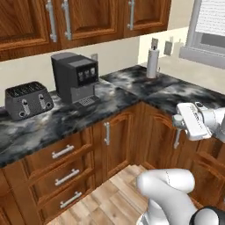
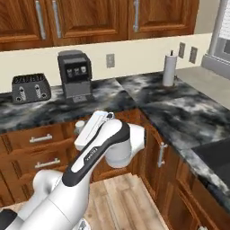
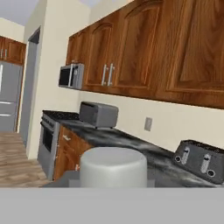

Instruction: Pick up the marshmallow and place it in the cup of hot chocolate on the dining counter.

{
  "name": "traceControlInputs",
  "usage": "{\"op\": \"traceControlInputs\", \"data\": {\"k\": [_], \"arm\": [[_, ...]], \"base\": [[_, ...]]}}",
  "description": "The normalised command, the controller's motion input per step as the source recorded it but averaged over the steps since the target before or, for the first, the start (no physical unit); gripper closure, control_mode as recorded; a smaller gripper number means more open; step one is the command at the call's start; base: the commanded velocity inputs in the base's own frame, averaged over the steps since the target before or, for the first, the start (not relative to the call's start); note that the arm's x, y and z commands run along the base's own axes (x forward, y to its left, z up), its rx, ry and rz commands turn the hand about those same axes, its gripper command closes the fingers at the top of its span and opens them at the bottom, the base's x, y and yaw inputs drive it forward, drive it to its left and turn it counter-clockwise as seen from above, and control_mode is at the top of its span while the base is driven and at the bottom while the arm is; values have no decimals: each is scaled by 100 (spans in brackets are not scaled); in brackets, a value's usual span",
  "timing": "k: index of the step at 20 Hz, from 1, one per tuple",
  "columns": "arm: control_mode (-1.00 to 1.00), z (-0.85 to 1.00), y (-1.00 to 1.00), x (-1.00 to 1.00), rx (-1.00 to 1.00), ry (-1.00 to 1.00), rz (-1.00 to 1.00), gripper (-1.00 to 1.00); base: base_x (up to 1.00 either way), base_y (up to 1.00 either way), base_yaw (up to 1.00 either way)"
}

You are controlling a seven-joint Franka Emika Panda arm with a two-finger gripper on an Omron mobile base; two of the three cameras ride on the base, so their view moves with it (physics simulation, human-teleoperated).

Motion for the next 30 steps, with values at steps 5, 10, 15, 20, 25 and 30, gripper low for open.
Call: {"op": "traceControlInputs", "data": {"k": [5, 10, 15, 20, 25, 30], "arm": [[100, 0, 0, 0, 0, 0, 0, 100], [100, 0, 0, 0, 0, 0, 0, 100], [100, 0, 0, 0, 0, 0, 0, 100], [100, 0, 0, 0, 0, 0, 0, 100], [100, 0, 0, 0, 0, 0, 0, 100], [100, 0, 0, 0, 0, 0, 0, 100]], "base": [[0, 0, 100], [0, 1, 99], [0, 5, 97], [0, 7, 98], [0, 8, 100], [0, 9, 100]]}}
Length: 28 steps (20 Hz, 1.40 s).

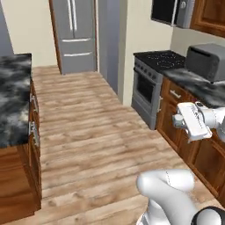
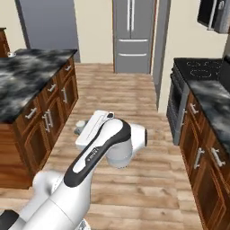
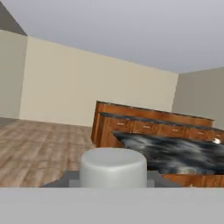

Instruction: Pick up the marshmallow and place it in the cup of hot chocolate on the dining counter.

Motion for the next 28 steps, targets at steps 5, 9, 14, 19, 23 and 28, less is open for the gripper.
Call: {"op": "traceControlInputs", "data": {"k": [5, 9, 14, 19, 23, 28], "arm": [[100, 0, 0, 0, 0, 0, 0, 100], [100, 0, 0, 0, 0, 0, 0, 100], [100, 0, 0, 0, 0, 0, 0, 100], [100, 0, 0, 0, 0, 0, 0, 100], [100, 0, 0, 0, 0, 0, 0, 100], [100, 0, 0, 0, 0, 0, 0, 100]], "base": [[13, 23, 87], [30, 67, 61], [26, 100, 37], [49, 100, 5], [59, 100, 0], [76, 100, -3]]}}
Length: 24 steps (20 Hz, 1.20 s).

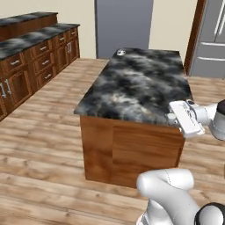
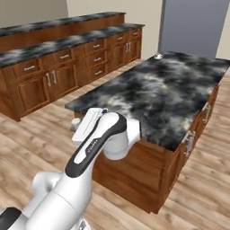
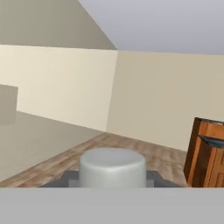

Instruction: Pick up the marshmallow and place it in the cup of hot chocolate on the dining counter.

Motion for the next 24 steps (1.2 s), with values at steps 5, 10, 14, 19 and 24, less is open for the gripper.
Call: {"op": "traceControlInputs", "data": {"k": [5, 10, 14, 19, 24], "arm": [[100, 0, 0, 0, 0, 0, 0, 100], [100, 0, 0, 0, 0, 0, 0, 100], [100, 0, 0, 0, 0, 0, 0, 100], [100, 0, 0, 0, 0, 0, 0, 100], [100, 0, 0, 0, 0, 0, 0, 100]], "base": [[88, 100, -11], [100, 100, -14], [97, 100, -17], [61, 100, -20], [8, 100, -19]]}}
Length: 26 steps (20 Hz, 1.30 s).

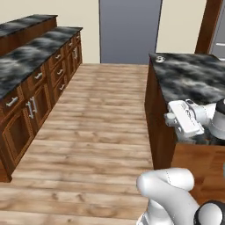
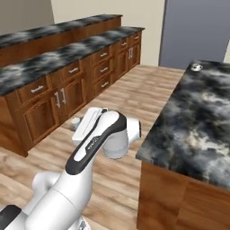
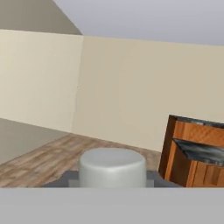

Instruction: Pick up the marshmallow and place it in the cup of hot chocolate on the dining counter.

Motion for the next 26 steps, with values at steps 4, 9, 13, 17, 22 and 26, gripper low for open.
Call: {"op": "traceControlInputs", "data": {"k": [4, 9, 13, 17, 22, 26], "arm": [[100, 0, 0, 0, 0, 0, 0, 100], [100, 0, 0, 0, 0, 0, 0, 100], [100, 0, 0, 0, 0, 0, 0, 100], [100, 0, 0, 0, 0, 0, 0, 100], [100, 0, 0, 0, 0, 0, 0, 100], [100, 0, 0, 0, 0, 0, 0, 100]], "base": [[34, 100, -21], [84, 100, -31], [100, 100, -39], [100, 99, -54], [100, 89, -60], [99, 67, -69]]}}
